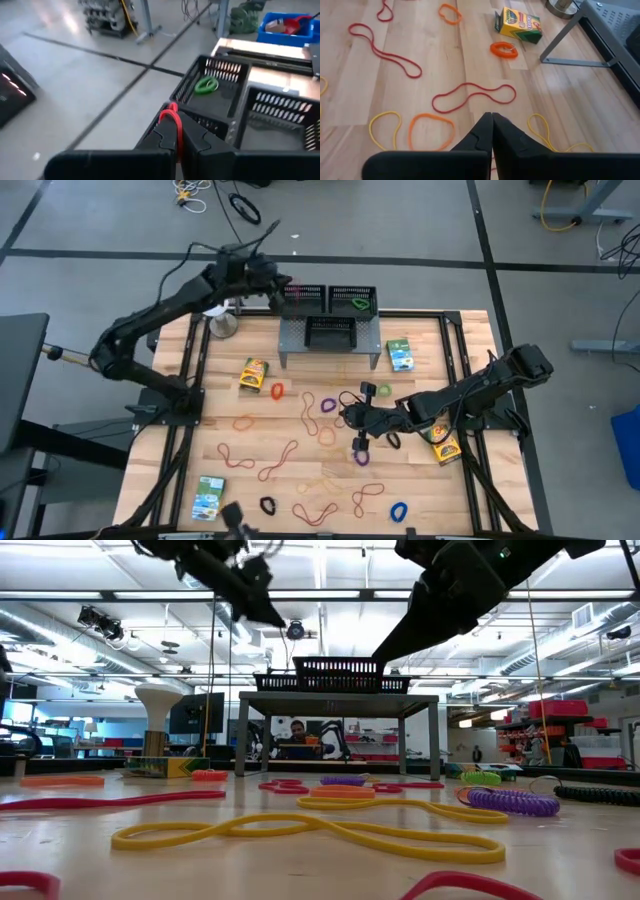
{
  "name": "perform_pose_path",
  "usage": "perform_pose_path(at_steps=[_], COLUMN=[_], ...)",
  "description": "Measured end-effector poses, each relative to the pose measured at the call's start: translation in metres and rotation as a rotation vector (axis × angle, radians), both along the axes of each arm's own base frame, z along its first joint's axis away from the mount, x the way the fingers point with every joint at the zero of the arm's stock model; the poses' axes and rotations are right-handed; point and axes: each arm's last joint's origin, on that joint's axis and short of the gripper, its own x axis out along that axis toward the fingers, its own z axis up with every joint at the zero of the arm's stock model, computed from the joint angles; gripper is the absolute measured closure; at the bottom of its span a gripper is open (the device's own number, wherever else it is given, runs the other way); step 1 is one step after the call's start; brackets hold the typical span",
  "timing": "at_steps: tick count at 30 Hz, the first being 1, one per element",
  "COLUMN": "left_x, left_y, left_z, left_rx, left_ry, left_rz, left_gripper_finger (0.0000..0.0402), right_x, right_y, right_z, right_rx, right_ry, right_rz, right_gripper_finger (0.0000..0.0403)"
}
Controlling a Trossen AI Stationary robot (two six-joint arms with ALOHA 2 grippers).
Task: Pick & Place Office Desk Supplies
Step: Put the red rubber band into the top left black basket on the shelf
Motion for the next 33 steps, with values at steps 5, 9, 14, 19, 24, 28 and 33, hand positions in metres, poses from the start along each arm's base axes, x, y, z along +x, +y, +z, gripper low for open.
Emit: perform_pose_path(at_steps=[5,9,14,19,24,28,33], left_x=[0.01,0.017,0.02,0.019,0.016,0.007,0.005], left_y=[0.024,0.032,0.033,0.033,0.032,0.022,-0.009], left_z=[-0.031,-0.045,-0.051,-0.052,-0.052,-0.034,-0.016], left_rx=[-0.083,-0.111,-0.117,-0.13,-0.104,-0.055,-0.044], left_ry=[0.067,0.1,0.119,0.135,0.173,0.157,0.156], left_rz=[-0.007,-0.006,-0.01,-0.004,0.019,0.036,-0.036], left_gripper_finger=[0.0397,0.0388,0.0349,0.0303,0.0274,0.0278,0.0317], right_x=[0.0,0.0,0.0,0.0,0.0,0.0,-0.002], right_y=[0.0,0.0,0.0,0.0,0.0,0.0,-0.003], right_z=[0.0,0.0,0.0,0.0,0.0,0.0,-0.006], right_rx=[0.0,0.0,0.0,0.0,0.001,0.008,-0.002], right_ry=[0.0,0.0,0.0,0.0,0.0,-0.002,0.003], right_rz=[0.0,0.0,0.0,0.0,-0.001,-0.007,-0.01], right_gripper_finger=[0.04,0.0397,0.0397,0.0399,0.0397,0.0397,0.0397])
